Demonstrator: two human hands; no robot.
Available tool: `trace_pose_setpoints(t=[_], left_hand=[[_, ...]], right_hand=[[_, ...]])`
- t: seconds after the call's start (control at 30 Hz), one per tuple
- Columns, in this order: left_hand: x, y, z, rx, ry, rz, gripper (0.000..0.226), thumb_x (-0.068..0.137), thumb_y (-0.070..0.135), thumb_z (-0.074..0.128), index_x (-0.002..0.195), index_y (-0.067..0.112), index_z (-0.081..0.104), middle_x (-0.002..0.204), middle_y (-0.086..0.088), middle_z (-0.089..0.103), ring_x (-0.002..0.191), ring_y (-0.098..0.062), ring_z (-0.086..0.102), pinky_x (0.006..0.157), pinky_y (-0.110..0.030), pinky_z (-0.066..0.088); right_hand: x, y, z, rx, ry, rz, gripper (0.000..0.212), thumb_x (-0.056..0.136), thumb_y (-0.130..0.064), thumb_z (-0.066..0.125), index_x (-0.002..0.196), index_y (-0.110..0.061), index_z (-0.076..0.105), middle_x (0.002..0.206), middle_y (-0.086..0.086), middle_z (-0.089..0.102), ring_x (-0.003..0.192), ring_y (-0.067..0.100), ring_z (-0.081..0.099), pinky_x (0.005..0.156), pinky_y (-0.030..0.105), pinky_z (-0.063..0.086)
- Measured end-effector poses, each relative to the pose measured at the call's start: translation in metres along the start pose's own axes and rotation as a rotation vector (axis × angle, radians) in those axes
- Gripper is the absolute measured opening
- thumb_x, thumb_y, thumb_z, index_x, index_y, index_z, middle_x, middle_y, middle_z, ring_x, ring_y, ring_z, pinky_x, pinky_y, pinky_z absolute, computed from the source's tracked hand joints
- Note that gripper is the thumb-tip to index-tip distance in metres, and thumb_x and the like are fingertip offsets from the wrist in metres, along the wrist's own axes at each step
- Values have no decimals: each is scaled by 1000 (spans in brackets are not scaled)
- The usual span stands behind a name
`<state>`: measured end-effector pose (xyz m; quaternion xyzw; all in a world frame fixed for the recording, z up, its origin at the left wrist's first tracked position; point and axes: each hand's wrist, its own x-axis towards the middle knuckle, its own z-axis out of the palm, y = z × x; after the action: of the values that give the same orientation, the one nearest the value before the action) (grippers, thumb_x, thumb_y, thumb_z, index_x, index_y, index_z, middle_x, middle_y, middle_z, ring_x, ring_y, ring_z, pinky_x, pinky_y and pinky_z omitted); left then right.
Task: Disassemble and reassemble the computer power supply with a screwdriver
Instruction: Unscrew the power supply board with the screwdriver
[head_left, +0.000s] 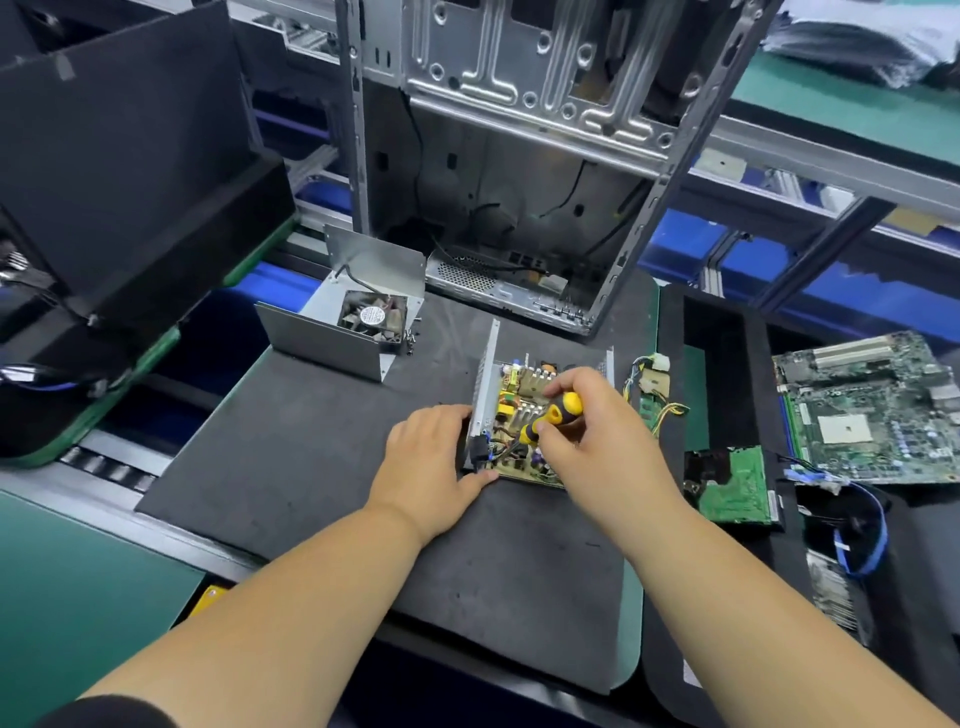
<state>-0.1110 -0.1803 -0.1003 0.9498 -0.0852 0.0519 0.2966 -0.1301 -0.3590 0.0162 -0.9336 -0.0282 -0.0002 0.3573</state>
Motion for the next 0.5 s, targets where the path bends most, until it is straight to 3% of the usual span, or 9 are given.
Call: trace_pose_setpoints(t=[0.5], left_hand=[[0, -3, 4, 5, -21, -13, 70, 78, 60, 67, 136, 30, 42, 132, 11, 48, 127, -13, 39, 109, -31, 25]], right_hand=[[4, -16, -3, -139, -90, -98, 24, 90, -23, 62, 108, -33, 50, 97, -15, 55, 81, 6, 57, 72, 36, 52]])
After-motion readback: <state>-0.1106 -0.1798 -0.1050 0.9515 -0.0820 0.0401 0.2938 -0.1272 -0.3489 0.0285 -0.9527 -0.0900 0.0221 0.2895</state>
